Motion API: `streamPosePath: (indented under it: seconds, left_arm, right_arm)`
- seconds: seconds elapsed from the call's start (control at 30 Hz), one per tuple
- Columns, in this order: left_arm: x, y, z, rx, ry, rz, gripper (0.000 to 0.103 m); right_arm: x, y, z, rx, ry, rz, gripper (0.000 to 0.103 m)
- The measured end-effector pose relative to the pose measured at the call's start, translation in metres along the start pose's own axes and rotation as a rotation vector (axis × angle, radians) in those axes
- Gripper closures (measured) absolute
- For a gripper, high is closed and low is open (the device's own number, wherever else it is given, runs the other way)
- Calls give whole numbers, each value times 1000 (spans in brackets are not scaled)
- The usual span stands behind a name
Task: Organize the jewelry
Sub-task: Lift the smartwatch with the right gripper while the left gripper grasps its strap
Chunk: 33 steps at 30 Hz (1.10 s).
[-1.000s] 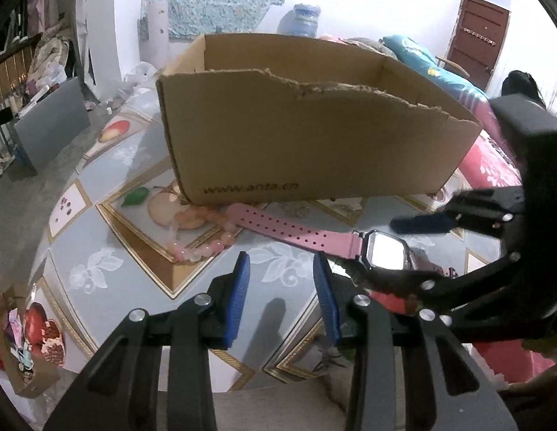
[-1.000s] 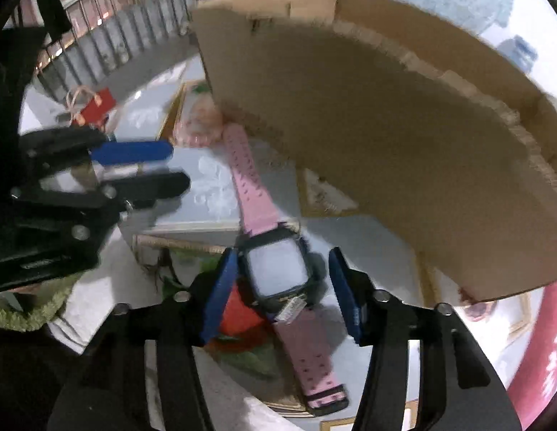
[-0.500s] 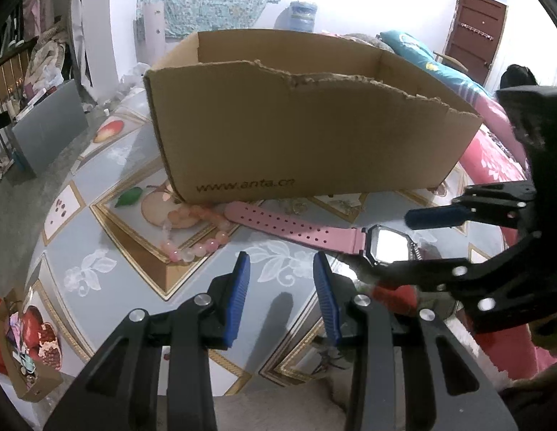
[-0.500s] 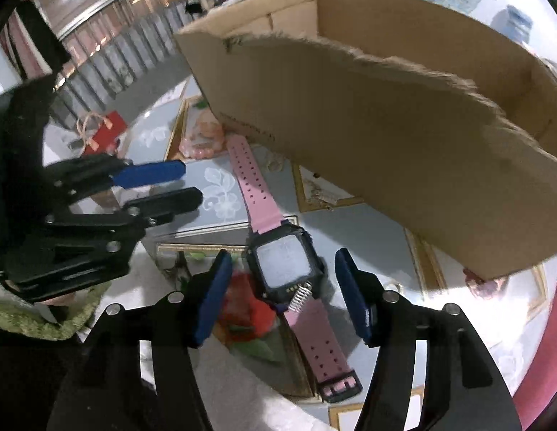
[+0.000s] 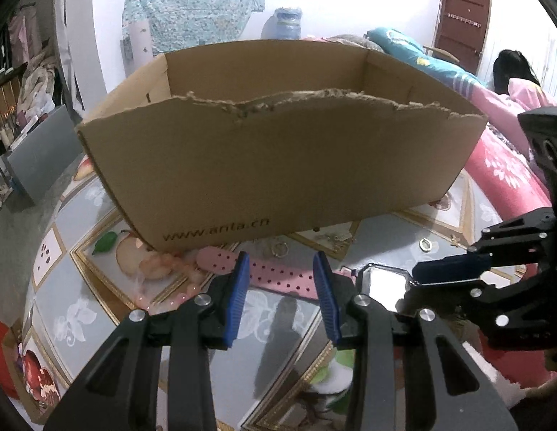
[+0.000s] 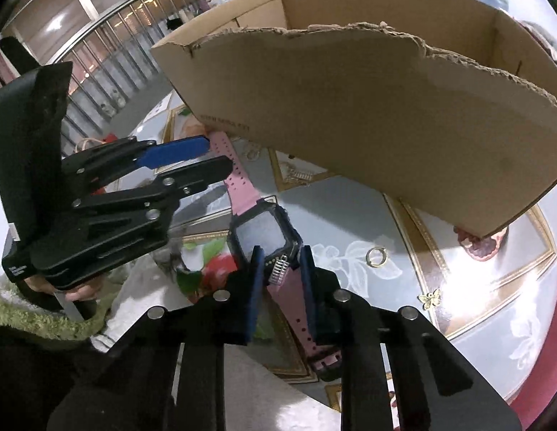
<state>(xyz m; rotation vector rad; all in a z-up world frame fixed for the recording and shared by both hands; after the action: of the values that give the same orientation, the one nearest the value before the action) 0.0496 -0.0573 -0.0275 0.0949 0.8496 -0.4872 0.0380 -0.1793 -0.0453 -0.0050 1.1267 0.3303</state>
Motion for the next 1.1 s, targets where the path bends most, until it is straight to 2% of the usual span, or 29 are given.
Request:
streamPosePath:
  seconds: [0.13,0.27,0.33,0.47,0.67,0.77,0.83,0.97,1.03,1.1]
  left_arm:
    - [9,-2,-1,10,24,11,68]
    - [18,-2,-4,10,57,21,68]
    - [19,-2,-4,15,57,24,68]
    - [20,-5,-5,30,57,27,68]
    - [22,-6,-5,33,56,28,68]
    - [22,-6,-5,32,56,27,68]
    - [21,-6,-5,29,55,25,68]
    - [21,-6,-5,27,54,25,68]
    - [20,-5,-5,23,55,20,68]
    - [17,-2,-5,14,51,27,68]
  right_arm:
    - [1,0,2,17,-3,2,97]
    - [-1,-7,3,54,-8,17,98]
    - [-2,-12,4,58,-18,-16,98]
    - [-7,-26,7,116,-34,-7,98]
    - [-15,-41,12,149,-76,-54,98]
    - [-16,-44,15,149,-90,-80,89]
    - [-19,-46,16,152,-110,-89,70]
    - [-28,-41,13,123,-145,-78,60]
    - [-28,-30,11,90,-145,-49,50]
    - [-24,-16,8,36,-138,-46,46]
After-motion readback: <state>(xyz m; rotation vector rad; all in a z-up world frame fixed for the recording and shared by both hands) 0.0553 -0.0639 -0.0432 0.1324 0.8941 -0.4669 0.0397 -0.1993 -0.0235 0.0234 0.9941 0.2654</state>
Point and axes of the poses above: each gripper's, at about its wrist camera, not at the fingertips, and x roughly the way its jaws point, y to its left, z to its top, the point moved 2 cm from there along x, roughly the way its jaws point, and after that the axes turned 6 degrees about -z, right-handed, at the moved point
